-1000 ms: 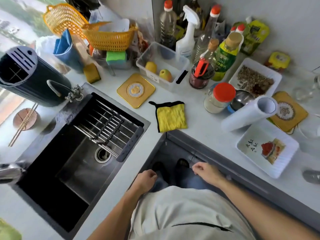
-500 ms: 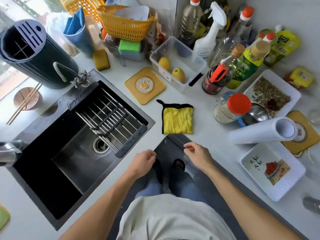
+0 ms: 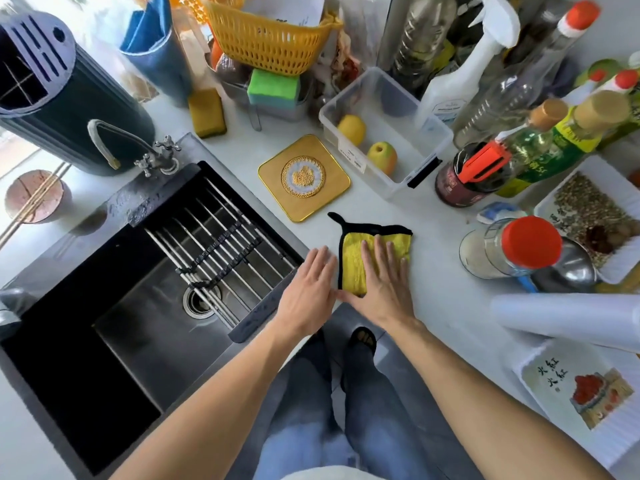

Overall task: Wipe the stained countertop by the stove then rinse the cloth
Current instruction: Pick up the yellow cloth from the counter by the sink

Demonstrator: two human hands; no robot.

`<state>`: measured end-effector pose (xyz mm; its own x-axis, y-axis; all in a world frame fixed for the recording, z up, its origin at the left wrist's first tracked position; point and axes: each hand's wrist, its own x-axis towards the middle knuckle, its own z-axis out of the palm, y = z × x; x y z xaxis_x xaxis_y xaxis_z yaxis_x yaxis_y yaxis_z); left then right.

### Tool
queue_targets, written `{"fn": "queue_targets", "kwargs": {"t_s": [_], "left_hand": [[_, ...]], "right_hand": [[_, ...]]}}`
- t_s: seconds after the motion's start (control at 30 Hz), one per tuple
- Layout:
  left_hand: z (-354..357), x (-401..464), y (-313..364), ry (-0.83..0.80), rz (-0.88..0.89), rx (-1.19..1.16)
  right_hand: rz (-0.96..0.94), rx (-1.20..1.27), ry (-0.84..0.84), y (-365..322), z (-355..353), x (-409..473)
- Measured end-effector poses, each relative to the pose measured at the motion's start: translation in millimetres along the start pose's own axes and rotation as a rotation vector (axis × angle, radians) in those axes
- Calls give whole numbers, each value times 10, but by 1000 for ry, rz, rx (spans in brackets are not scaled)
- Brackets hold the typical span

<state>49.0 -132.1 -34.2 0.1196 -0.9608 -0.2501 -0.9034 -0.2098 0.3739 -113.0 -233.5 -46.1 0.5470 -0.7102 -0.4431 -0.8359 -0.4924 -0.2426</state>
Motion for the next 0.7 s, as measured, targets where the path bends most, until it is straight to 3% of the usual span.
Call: {"fn": "queue_targets", "kwargs": {"t_s": [0.3,0.43,0.57,0.7], "left_hand": [[283,-34,-69,-43,-3,98],[139,-29,-11,-83,-31,20],[-118,-113,129,-84,-88,-126],[-244,-443,313,-81,-86,-186]], "right_hand": [[-88,92,219,219,124,105],[-31,396,213,170,-75,49],[187,777,157,242,-449,-157],[352,1308,99,442,-650,-541]]}}
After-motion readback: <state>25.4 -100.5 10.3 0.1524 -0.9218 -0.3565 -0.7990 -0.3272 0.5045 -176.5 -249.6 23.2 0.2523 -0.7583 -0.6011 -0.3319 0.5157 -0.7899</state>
